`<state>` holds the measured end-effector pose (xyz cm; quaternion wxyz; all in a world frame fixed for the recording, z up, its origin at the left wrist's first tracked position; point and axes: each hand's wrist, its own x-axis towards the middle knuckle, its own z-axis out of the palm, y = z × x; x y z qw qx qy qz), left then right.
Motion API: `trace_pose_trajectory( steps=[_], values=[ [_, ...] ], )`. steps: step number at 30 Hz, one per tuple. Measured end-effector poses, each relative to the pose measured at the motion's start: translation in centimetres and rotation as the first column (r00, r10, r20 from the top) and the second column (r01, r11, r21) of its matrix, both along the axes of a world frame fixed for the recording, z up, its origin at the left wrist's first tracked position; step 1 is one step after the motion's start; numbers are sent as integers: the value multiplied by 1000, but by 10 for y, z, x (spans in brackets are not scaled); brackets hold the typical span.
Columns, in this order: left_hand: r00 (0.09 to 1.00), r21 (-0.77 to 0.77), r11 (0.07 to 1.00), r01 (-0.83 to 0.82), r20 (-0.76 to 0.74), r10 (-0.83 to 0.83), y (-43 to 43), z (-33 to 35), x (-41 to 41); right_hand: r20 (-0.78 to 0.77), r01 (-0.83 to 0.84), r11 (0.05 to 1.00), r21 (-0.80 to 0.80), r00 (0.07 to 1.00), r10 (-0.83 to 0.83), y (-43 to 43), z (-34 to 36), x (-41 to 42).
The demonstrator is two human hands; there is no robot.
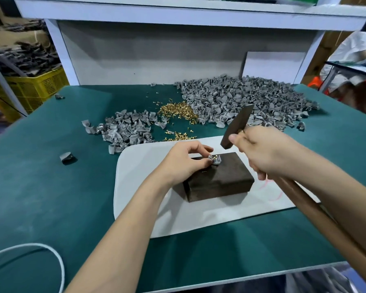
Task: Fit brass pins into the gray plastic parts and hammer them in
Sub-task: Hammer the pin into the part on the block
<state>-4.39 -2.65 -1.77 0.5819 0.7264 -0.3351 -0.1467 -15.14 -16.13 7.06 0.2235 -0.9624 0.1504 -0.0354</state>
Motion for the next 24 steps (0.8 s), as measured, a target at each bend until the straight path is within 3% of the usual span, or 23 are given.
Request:
trace_pose_trajectory(
  steps=[2,10,15,20,24],
  values=[
    [1000,-8,1000,12,1,-12,-1,0,-1,4,7,994,-105,1000,-6,4,3,4],
    [1000,1,1000,-1,5,1,0,3,-3,-121,-14,988,-152,993,-4,14,-3,6],
    [1000,23,1000,-14,28,13,0,4,-3,71,48,997,-52,996,-44,7,16,5],
    [1000,19,1000,-24,11,24,1,4,-5,-58,23,998,-64,998,-26,17,-6,6],
    [1000,14,999,-29,6,29,1,5,-5,74,48,998,-39,996,-45,12,6,7]
  ],
)
